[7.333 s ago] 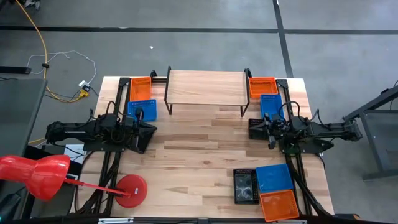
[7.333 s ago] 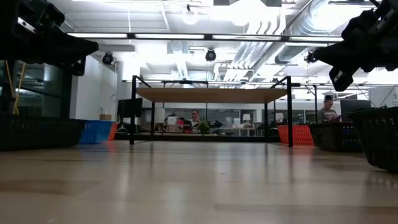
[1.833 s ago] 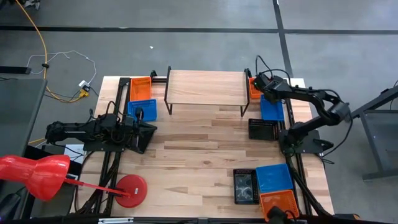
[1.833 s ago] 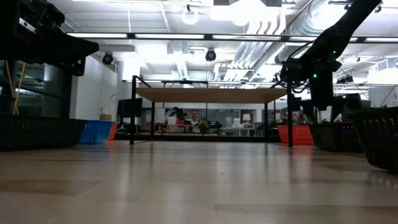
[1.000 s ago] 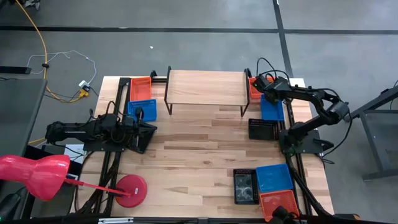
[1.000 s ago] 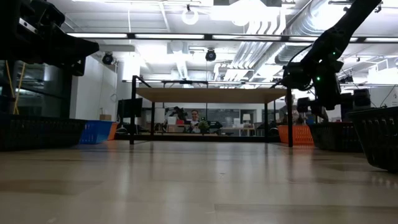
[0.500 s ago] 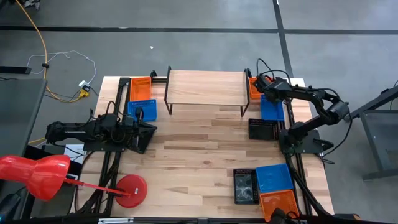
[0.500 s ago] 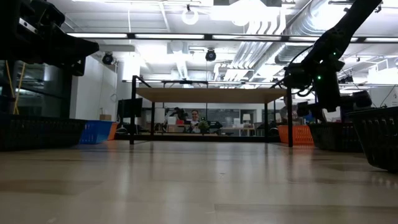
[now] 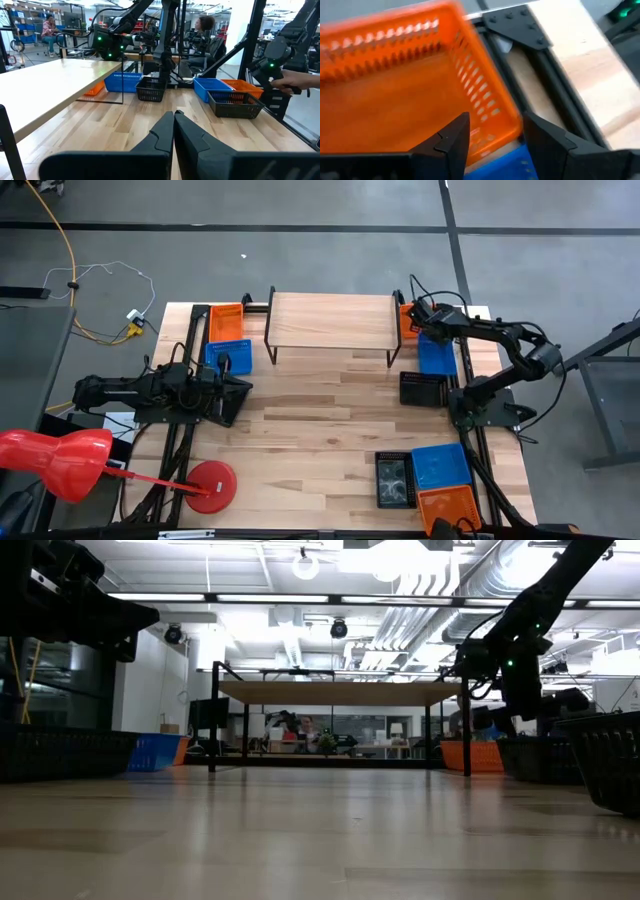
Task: Stack baskets on shelf by color
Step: Put the top right orange basket on the shelf
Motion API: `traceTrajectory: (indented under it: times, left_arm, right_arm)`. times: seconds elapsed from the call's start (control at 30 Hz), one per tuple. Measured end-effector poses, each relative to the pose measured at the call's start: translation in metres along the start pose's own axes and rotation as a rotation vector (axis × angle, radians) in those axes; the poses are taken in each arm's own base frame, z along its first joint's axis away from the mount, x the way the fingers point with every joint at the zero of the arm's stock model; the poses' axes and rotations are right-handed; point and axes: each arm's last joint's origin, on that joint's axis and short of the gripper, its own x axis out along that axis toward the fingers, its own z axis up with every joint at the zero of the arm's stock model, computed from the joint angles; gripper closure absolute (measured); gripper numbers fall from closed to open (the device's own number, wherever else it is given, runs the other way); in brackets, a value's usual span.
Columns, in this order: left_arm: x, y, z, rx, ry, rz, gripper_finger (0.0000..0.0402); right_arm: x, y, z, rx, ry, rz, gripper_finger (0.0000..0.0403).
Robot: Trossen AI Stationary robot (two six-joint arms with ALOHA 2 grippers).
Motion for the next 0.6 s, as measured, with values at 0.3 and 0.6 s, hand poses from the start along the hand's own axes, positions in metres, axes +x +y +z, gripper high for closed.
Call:
traceTrajectory:
  times: [0.3,0.6]
  left_arm:
    - [0.0,0.0,0.0001,0.0,0.0,0.001,0.0401]
    - [0.0,0.0001,0.0,0.0,0.0,0.003,0.0401]
  right_arm:
    - [-0.0002,-0.0002,-0.0004,-0.001,0.011,0.006,0.0234]
    - [-0.0003,0.0031,0.0021,0.102,-0.01,0.035,0.0234]
